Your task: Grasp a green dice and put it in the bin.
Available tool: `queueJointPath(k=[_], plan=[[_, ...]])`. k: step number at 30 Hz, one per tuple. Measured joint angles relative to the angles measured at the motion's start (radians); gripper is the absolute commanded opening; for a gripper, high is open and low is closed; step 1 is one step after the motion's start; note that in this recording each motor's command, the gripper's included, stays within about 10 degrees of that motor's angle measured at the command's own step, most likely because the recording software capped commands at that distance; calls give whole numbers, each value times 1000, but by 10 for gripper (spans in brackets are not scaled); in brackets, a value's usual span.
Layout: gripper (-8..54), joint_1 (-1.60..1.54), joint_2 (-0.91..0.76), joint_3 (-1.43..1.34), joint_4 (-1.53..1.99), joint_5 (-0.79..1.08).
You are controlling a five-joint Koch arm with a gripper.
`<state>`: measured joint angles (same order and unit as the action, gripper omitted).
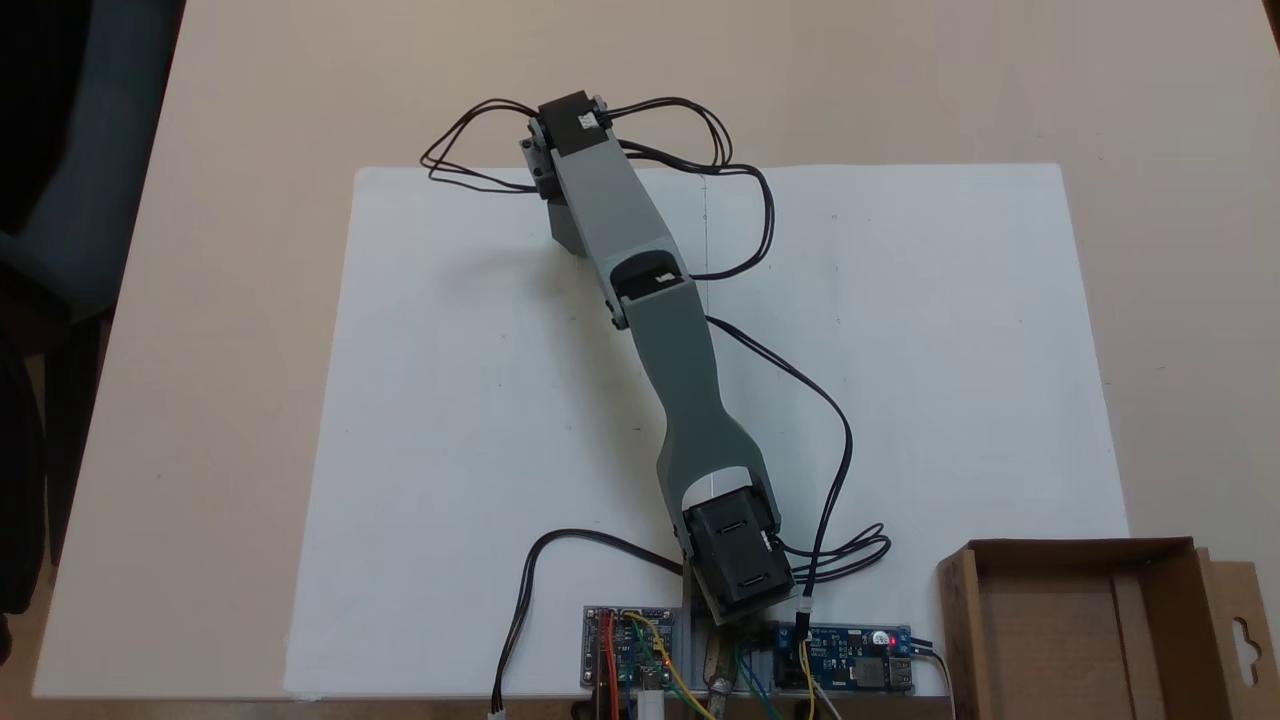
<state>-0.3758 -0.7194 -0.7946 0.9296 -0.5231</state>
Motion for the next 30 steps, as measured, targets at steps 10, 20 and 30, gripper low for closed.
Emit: queueJointPath(k=[10, 20, 30], plan=[[119, 385, -390, -253, -8, -2], [119, 899, -793, -439, 17, 92], [119, 1417, -847, -439, 46, 354]])
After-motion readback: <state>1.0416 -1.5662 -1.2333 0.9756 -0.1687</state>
